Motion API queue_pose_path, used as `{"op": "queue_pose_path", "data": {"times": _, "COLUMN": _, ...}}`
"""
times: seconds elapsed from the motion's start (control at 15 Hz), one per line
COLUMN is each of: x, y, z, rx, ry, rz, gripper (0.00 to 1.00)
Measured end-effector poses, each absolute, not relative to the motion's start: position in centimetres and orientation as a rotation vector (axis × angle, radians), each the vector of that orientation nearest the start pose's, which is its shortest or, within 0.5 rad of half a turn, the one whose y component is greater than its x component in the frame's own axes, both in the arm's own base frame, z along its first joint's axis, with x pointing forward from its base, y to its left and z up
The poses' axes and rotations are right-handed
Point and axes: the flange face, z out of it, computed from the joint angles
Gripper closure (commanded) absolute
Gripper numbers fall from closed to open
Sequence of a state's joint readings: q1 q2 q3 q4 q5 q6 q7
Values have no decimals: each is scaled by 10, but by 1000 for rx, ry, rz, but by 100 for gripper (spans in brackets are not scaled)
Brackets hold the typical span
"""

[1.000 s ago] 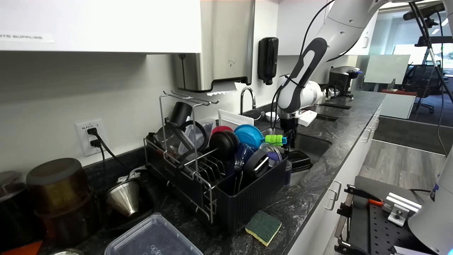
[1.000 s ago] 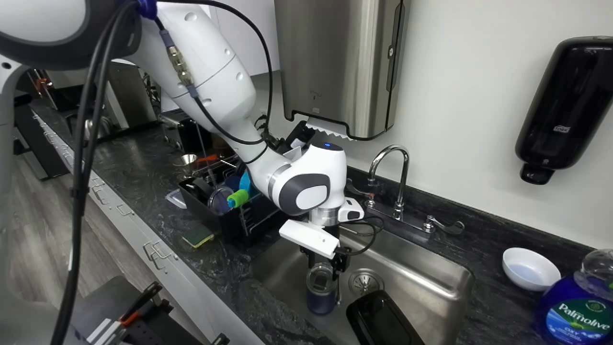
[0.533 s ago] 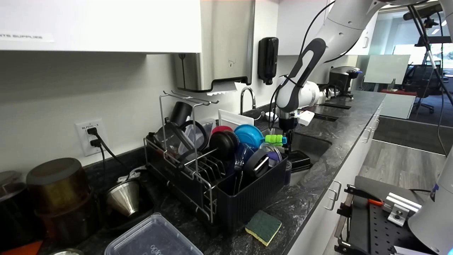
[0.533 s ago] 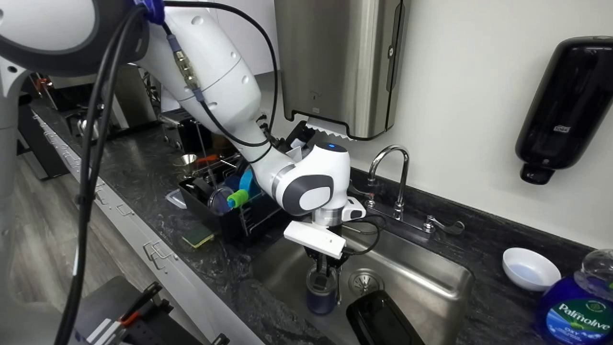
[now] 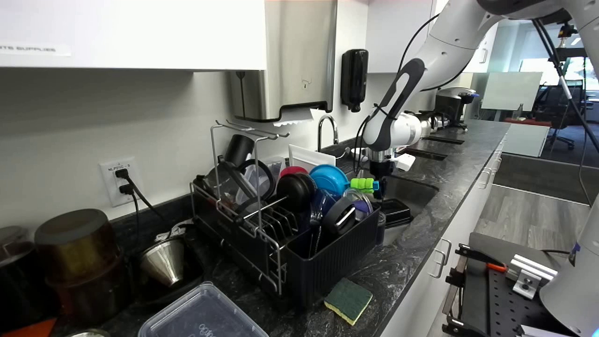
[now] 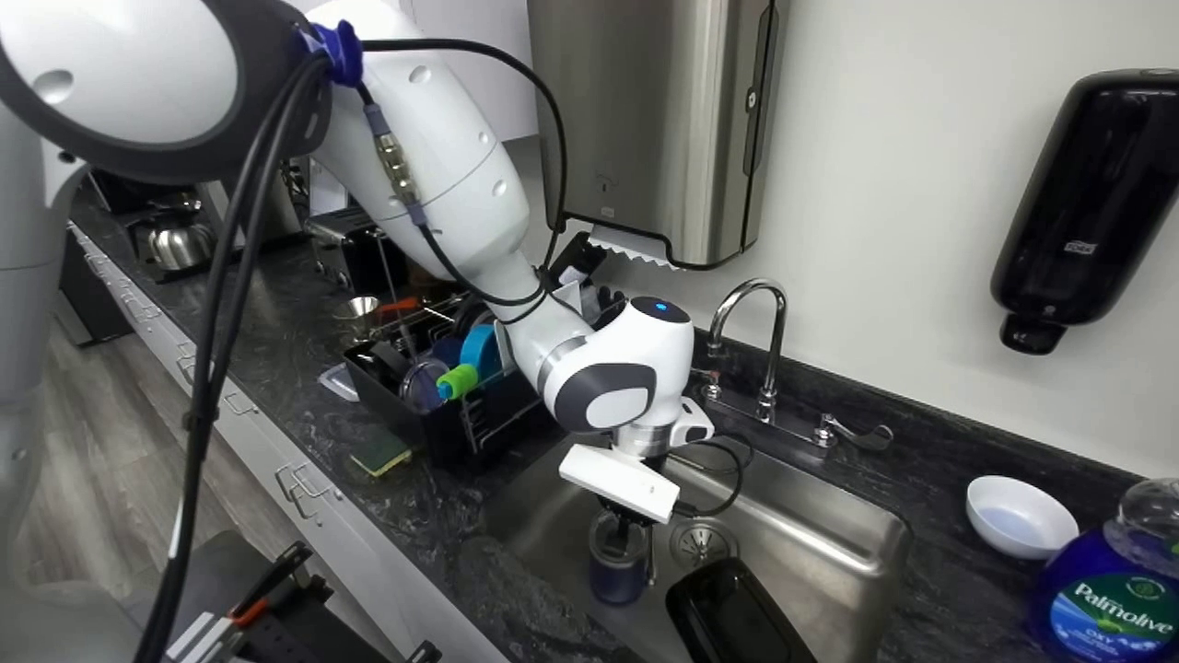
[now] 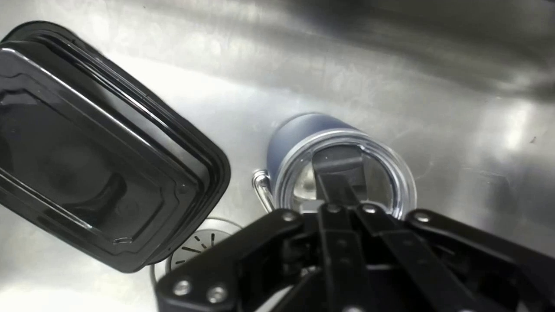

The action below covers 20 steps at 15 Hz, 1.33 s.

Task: Cover the mug in the sink with a lid

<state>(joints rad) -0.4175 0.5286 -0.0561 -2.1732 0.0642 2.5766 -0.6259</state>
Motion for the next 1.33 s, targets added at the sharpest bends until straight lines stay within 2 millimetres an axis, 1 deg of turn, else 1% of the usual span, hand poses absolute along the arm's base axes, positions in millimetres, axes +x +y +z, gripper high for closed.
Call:
{"op": "queue_pose_path", "data": {"times": 0.13, "x": 482, "y": -253, "z": 128, "rx": -3053, "ry": -166, "rz": 160, "gripper": 100}}
{"op": "queue_pose_path", "data": {"times": 0.27, "x": 484, "y": -253, "z": 126, "rx": -3047, "ry": -178, "rz": 155, "gripper": 100}}
{"op": "queue_pose_path", "data": {"times": 0.87, "x": 493, "y": -242, "z": 127, "rx": -3040, "ry": -233, "rz": 128, "gripper": 100}}
{"op": "queue_pose_path", "data": {"times": 1.33, "x": 497, "y": -234, "z": 119, "rx": -3045, "ry": -278, "rz": 95, "gripper": 100}}
